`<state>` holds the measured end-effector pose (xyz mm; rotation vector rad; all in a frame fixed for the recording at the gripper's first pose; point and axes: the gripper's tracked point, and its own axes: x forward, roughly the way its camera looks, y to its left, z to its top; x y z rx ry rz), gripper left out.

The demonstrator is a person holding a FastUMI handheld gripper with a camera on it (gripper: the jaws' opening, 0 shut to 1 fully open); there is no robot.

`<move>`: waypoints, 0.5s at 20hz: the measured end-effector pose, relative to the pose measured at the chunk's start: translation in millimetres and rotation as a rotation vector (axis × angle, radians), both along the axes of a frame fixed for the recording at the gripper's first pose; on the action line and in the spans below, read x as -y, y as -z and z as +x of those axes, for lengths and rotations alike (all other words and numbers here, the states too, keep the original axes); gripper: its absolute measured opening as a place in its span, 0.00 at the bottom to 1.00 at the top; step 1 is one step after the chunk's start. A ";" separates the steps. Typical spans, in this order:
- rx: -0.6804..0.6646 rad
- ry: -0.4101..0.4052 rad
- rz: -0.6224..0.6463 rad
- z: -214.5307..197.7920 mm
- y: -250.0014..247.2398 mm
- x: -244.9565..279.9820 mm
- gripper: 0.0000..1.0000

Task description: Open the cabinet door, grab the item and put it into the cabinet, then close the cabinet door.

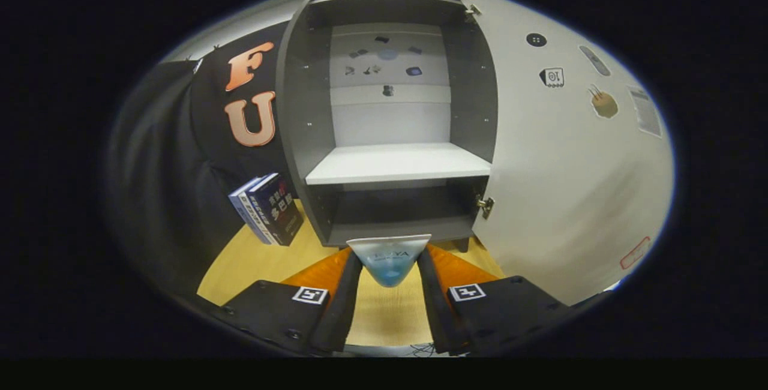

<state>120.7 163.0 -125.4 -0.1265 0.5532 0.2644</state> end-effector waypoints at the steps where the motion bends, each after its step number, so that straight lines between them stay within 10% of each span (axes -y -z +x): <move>1: 0.014 -0.002 0.002 3.1 -6.0 -1.4 0.60; 10: 0.097 -0.031 -0.003 34.0 -42.1 -17.0 0.59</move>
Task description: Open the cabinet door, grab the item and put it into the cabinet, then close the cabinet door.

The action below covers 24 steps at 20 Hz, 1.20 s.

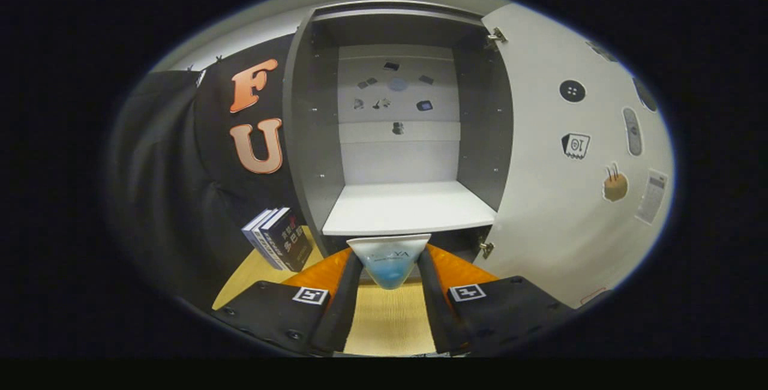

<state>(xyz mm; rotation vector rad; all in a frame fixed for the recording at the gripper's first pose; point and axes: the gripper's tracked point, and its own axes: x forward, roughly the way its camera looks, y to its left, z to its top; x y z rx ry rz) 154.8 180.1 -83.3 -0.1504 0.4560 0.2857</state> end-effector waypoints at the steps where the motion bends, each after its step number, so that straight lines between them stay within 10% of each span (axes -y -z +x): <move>1: 0.011 -0.003 -0.004 5.3 -3.3 -0.4 0.59; 24: -0.182 0.047 -0.093 62.7 27.3 6.6 0.60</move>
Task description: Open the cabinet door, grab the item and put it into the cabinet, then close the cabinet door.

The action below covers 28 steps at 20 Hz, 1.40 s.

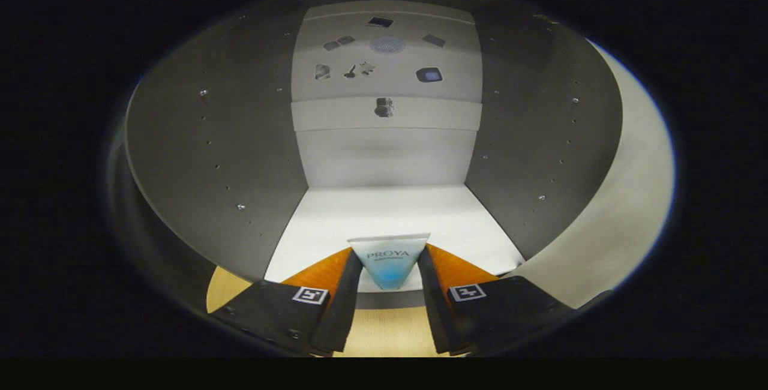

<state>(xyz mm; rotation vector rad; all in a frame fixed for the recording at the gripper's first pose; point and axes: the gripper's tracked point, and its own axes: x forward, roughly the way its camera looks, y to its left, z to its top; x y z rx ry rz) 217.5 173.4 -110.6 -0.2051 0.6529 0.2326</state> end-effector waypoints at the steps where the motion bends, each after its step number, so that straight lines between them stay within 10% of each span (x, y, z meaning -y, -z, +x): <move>1: 0.000 -0.003 -0.004 1.3 1.1 0.6 0.60; 7: 0.009 -0.010 -0.003 3.6 2.3 0.9 0.64; 14: 0.094 -0.005 0.045 0.3 -9.0 -1.4 0.99; 28: 0.389 -0.010 0.110 -60.0 -62.0 13.1 1.00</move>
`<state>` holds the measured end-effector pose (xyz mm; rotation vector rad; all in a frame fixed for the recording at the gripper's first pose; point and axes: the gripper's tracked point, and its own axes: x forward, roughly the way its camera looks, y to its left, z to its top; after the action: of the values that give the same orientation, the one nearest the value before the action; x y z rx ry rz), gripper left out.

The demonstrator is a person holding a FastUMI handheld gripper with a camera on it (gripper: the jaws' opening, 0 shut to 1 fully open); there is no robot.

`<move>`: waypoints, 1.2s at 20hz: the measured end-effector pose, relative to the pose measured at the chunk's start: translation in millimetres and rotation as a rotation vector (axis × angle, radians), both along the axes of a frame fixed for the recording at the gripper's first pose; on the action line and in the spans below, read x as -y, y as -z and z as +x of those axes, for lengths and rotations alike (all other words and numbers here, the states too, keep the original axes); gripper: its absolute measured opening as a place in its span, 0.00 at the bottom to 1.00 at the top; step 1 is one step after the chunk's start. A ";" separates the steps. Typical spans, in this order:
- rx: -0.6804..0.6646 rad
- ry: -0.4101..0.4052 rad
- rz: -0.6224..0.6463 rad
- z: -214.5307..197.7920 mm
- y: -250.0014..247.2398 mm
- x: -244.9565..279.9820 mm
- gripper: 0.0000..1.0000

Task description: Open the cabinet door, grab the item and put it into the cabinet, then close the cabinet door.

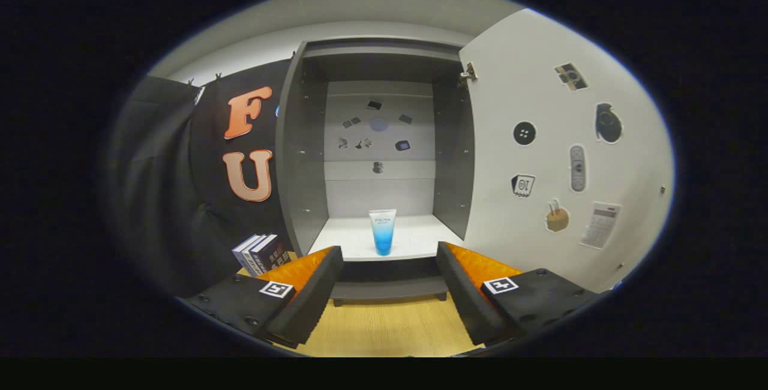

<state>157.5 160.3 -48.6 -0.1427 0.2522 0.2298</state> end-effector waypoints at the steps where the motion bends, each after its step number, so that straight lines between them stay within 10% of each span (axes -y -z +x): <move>1: 0.014 0.005 -0.006 -5.6 -3.4 4.1 1.00; 13: 0.131 0.108 -0.006 -112.8 -50.8 100.8 0.99; 24: 0.120 0.259 -0.011 -114.2 -57.4 261.3 0.99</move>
<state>43.2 -100.9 8.8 -0.1326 0.1508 -0.0379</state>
